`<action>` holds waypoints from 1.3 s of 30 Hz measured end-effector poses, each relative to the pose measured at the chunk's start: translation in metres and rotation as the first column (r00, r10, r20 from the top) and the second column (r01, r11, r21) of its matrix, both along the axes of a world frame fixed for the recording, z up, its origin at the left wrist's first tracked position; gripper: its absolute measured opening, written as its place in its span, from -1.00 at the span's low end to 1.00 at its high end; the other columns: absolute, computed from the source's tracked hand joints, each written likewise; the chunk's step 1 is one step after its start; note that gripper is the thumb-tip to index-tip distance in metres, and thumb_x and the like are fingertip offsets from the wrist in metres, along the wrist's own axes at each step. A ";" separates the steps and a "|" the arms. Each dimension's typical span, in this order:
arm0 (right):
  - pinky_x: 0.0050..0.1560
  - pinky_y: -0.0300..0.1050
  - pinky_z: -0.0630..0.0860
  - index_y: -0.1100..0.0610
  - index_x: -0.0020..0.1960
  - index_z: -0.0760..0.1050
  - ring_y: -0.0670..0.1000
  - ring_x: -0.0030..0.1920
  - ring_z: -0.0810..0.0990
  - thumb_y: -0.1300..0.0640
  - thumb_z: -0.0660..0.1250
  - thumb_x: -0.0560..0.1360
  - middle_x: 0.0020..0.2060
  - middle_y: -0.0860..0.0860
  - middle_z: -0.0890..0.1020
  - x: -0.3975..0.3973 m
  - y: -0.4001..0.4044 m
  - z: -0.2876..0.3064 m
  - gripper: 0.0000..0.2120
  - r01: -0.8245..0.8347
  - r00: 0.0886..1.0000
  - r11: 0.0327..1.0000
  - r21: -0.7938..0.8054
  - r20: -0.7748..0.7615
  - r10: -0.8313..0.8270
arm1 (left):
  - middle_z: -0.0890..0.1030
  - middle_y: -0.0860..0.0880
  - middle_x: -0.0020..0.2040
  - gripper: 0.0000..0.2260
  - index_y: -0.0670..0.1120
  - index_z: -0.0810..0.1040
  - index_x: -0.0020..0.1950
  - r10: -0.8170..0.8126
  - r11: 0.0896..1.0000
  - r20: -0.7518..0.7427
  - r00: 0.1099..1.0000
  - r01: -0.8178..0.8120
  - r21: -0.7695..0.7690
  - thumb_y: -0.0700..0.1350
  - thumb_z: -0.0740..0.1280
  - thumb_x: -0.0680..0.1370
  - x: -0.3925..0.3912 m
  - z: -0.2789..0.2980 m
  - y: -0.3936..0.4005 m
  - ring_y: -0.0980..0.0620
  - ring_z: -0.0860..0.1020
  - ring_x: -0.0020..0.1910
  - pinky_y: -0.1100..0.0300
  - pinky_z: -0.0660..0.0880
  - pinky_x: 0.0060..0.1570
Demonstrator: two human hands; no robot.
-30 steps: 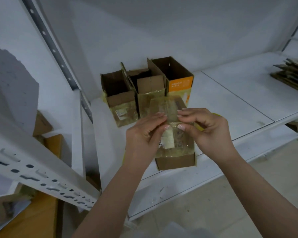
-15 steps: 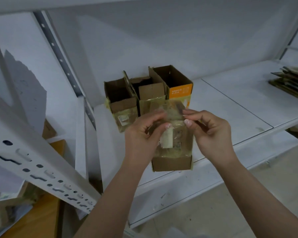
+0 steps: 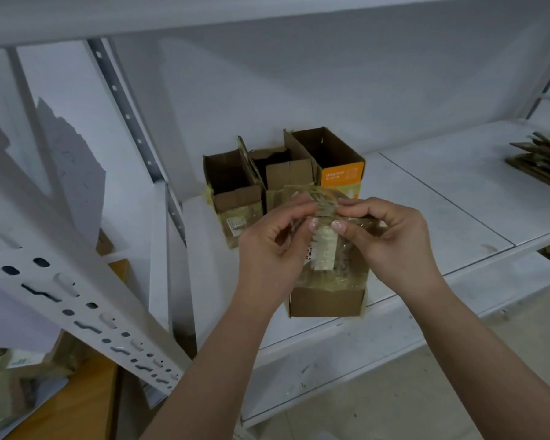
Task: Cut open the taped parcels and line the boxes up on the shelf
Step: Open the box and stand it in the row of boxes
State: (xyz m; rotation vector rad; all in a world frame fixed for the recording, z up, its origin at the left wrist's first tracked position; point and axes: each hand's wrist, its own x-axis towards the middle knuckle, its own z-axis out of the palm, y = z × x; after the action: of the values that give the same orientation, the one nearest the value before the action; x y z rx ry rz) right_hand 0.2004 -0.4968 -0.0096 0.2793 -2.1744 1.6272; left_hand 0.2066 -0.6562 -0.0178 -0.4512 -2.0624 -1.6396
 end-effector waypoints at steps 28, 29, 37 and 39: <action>-0.11 -0.35 0.56 0.08 -0.06 0.69 -0.20 -0.11 0.67 0.25 0.48 0.43 -0.17 -0.12 0.72 0.010 0.004 0.039 -0.88 -0.052 0.999 0.998 -0.017 0.004 0.053 | 0.58 0.08 -0.03 -0.80 -0.19 0.52 0.16 -0.110 0.992 -0.007 0.994 0.111 0.056 -0.15 0.17 0.64 0.001 0.017 0.003 0.20 0.58 -0.06 0.34 0.50 -0.10; -0.09 -0.34 0.56 0.08 -0.08 0.68 -0.20 -0.10 0.67 0.25 0.48 0.43 -0.17 -0.11 0.71 0.009 0.002 0.038 -0.89 -0.040 0.999 0.999 -0.007 -0.011 0.040 | 0.59 0.10 -0.05 -0.80 -0.18 0.52 0.15 -0.113 0.991 0.001 0.994 0.113 0.067 -0.13 0.19 0.63 0.000 0.018 0.003 0.21 0.58 -0.08 0.34 0.51 -0.12; 0.30 -0.09 0.50 0.05 0.24 0.57 -0.11 0.21 0.60 -0.07 0.17 0.56 0.13 -0.09 0.68 0.000 0.010 0.029 -0.63 -0.103 0.994 0.931 -0.350 -0.001 0.110 | 0.61 -0.01 -0.16 -0.80 -0.07 0.53 0.08 -0.084 0.975 0.051 0.995 0.072 0.209 0.02 0.23 0.61 -0.010 0.028 -0.007 0.05 0.60 -0.20 0.13 0.56 -0.24; 0.28 -0.04 0.52 0.00 0.30 0.53 -0.03 0.16 0.63 -0.10 0.09 0.62 0.11 -0.01 0.68 0.000 0.002 0.024 -0.61 -0.132 0.991 0.949 -0.286 -0.017 0.132 | 0.61 -0.01 -0.20 -0.81 -0.06 0.54 0.06 -0.085 0.969 0.058 0.995 0.069 0.236 0.02 0.22 0.61 -0.008 0.027 -0.003 0.05 0.59 -0.25 0.12 0.57 -0.27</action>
State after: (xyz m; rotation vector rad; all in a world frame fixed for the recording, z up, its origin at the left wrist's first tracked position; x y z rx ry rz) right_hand 0.2004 -0.4944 0.0139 0.3416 -1.9220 1.9899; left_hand 0.1989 -0.6589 0.0096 -0.4038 -1.8869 -1.9404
